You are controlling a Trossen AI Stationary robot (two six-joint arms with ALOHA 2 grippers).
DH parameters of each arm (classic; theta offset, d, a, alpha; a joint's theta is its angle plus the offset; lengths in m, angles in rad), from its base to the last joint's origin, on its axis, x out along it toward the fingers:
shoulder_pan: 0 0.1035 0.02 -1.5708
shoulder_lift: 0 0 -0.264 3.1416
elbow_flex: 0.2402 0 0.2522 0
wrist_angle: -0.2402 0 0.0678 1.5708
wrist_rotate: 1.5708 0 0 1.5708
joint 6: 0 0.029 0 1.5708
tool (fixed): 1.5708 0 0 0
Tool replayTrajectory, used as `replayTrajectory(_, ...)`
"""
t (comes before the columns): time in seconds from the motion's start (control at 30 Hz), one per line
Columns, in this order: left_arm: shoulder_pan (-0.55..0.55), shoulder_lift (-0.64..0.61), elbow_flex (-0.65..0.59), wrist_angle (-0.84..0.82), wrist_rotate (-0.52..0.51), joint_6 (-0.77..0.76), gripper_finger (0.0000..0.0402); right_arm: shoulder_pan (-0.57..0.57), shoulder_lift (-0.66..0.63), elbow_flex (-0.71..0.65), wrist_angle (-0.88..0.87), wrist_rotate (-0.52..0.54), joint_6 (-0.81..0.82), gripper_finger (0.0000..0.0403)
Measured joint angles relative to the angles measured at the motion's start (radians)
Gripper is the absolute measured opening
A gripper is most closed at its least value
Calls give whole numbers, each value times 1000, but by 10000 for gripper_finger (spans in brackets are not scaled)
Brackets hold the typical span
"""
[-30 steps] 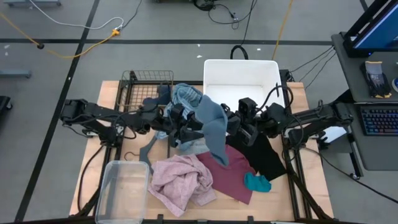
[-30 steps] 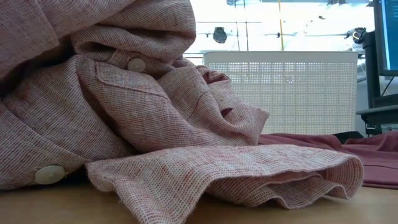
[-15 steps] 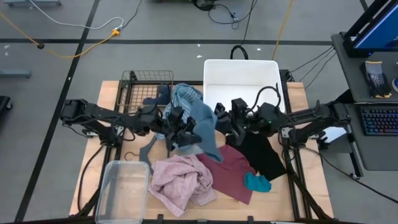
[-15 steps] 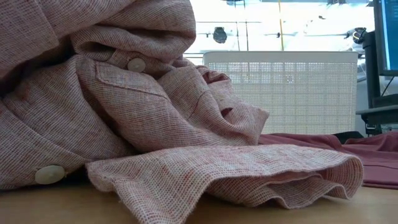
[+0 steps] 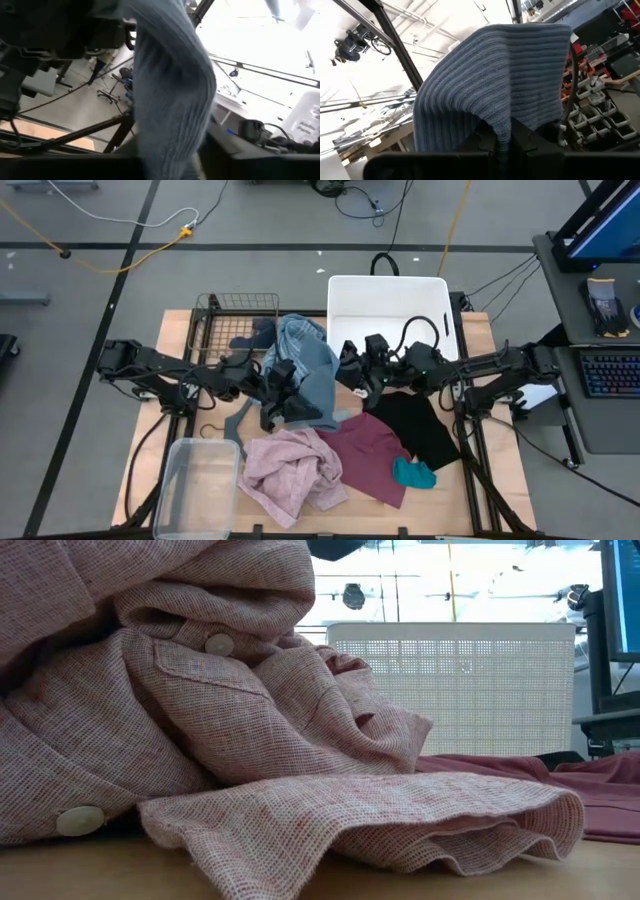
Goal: Pick & Place Cloths
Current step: Put the blue sock into the wire basket
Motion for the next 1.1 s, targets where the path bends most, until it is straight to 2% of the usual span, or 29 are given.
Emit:
replayTrajectory(0.07, 0, 0, 0, 0, 14, -1, 27, 0, 2, 0, -2, 0, -5, 5)
replayTrajectory(0.1, 0, 0, 0, 0, 21, -9, 15, 0, 2, 0, -2, 0, -7, 5)
replayTrajectory(0.33, 4, -29, -2, -1, 38, -90, 4, 0, 1, 0, -2, -7, -8, 11)
replayTrajectory(0.53, 4, -140, -1, -99, 21, -87, 2, 1, -16, 0, -75, -59, -25, 34)
replayTrajectory(0.83, 2, -386, -1, -455, -196, 40, 1, 0, -40, -1, -277, -99, -24, 49)
replayTrajectory(1.1, 17, -545, -1, -625, -416, 147, 0, 1, -39, -1, -301, -191, -23, 47)
